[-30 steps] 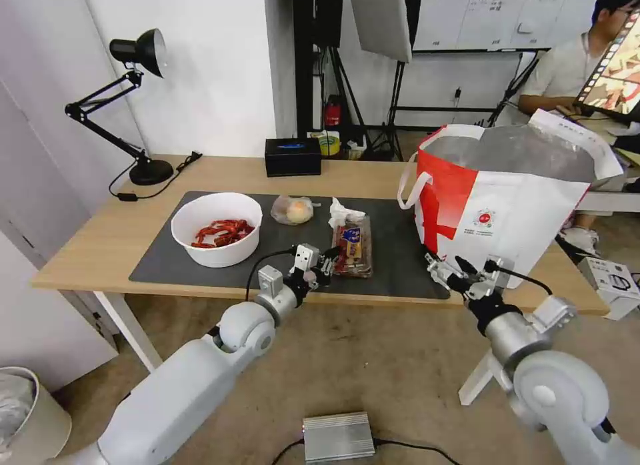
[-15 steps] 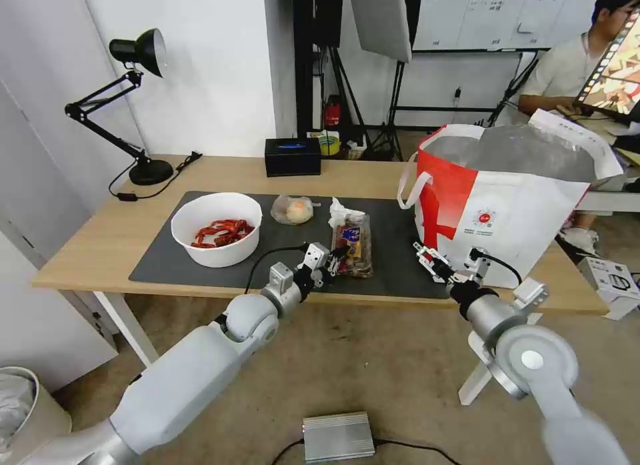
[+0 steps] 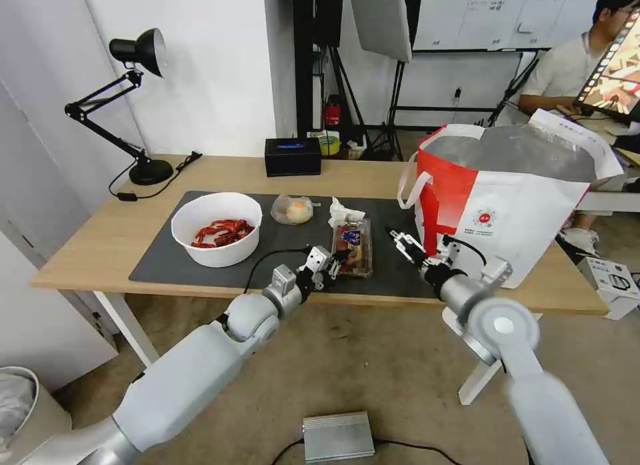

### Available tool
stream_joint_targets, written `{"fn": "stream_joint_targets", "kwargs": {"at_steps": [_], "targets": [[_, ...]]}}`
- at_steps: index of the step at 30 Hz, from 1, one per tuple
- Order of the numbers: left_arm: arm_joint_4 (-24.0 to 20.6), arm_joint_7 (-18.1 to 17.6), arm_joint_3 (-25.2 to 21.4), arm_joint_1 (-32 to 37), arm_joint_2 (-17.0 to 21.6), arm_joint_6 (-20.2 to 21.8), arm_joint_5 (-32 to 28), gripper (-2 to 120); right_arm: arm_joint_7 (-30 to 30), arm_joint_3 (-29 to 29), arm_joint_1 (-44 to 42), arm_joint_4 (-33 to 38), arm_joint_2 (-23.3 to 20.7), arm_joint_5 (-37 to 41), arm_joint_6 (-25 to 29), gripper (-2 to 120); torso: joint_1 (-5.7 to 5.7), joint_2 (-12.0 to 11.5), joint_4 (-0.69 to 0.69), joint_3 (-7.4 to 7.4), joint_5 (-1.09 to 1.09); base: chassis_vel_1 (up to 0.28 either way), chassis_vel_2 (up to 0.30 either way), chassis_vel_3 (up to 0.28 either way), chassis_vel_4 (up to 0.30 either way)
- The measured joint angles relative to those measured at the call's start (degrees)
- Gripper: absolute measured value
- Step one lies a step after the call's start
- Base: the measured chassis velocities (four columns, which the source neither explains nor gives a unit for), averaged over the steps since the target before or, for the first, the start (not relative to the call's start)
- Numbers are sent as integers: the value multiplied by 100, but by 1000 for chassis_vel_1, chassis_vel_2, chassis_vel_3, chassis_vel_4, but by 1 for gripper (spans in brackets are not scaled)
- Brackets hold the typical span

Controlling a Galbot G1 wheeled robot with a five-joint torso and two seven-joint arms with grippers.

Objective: Pick up the trash from the table and place it into the takeout bag.

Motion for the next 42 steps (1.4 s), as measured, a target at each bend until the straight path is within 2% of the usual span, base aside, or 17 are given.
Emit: {"fn": "stream_joint_targets", "kwargs": {"at_steps": [14,25,42], "targets": [[108,-15,23,-81,-120,-19,-54,0,98,-244,471,-726,207,-101,-63,100,0,0,-1,0,1,0,0,0,0],[84,-30,33,-140,-105,-13,-68,0,124,-495,830,-1278,533,-236,-59,100,0,0,0,0,0,0,0,0,0],[-4,-33,19,-30,-74,-2,-88,0,110,-600,980,-1519,768,-363,-45,100,-1,0,-1,-1,-1,0,0,0,0]]}}
